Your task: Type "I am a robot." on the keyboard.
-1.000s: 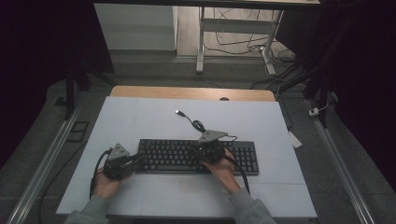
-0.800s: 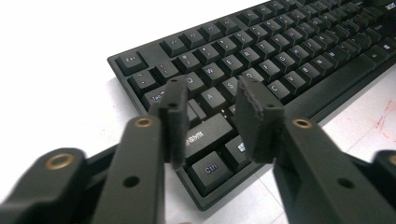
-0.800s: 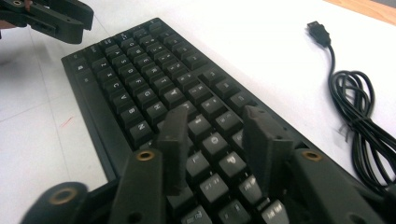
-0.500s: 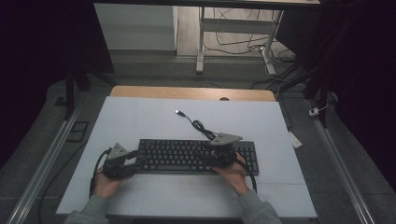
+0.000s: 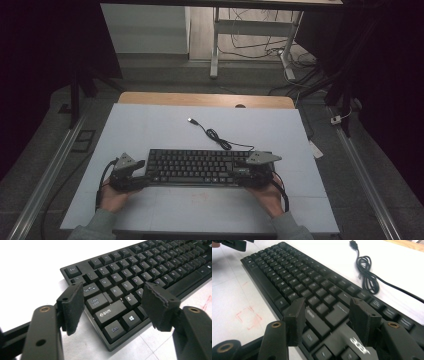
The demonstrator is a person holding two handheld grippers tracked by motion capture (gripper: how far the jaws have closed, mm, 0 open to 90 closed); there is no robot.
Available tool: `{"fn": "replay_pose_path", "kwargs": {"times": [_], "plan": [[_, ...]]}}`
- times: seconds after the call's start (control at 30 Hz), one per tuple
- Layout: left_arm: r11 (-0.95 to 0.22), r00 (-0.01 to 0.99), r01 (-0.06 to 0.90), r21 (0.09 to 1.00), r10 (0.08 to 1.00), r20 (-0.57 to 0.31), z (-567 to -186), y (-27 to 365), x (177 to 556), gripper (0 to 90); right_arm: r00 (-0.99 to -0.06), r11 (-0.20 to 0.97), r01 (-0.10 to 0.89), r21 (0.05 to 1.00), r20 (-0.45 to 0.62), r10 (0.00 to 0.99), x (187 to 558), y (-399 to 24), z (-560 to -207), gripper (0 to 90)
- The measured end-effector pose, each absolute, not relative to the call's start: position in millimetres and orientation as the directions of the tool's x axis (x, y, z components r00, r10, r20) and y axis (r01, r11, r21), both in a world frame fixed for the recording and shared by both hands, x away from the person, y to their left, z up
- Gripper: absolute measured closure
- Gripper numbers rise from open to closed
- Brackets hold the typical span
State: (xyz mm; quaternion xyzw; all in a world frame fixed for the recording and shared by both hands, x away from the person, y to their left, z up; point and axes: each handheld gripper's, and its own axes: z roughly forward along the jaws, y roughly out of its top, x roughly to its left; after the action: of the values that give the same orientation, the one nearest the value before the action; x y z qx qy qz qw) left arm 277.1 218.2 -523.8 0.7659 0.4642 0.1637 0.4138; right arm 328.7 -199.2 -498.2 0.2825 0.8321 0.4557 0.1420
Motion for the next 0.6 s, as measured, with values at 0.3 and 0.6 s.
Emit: {"fn": "replay_pose_path", "kwargs": {"times": [0.3, 0.6], "plan": [[-0.24, 0.558, 0.548, 0.801, 0.819, -0.137, -517.5, 214.8, 275.1, 34.6, -0.794, 0.404, 0.335, 0.851, 0.025, 0.607, 325.0, -206.8, -498.6, 46.7], [-0.338, 0.657, 0.501, 0.797, 0.748, -0.096, -499.2, 185.2, 280.2, 39.6, -0.791, 0.396, 0.332, 0.856, 0.025, 0.611, 318.7, -211.4, -499.5, 46.8]]}}
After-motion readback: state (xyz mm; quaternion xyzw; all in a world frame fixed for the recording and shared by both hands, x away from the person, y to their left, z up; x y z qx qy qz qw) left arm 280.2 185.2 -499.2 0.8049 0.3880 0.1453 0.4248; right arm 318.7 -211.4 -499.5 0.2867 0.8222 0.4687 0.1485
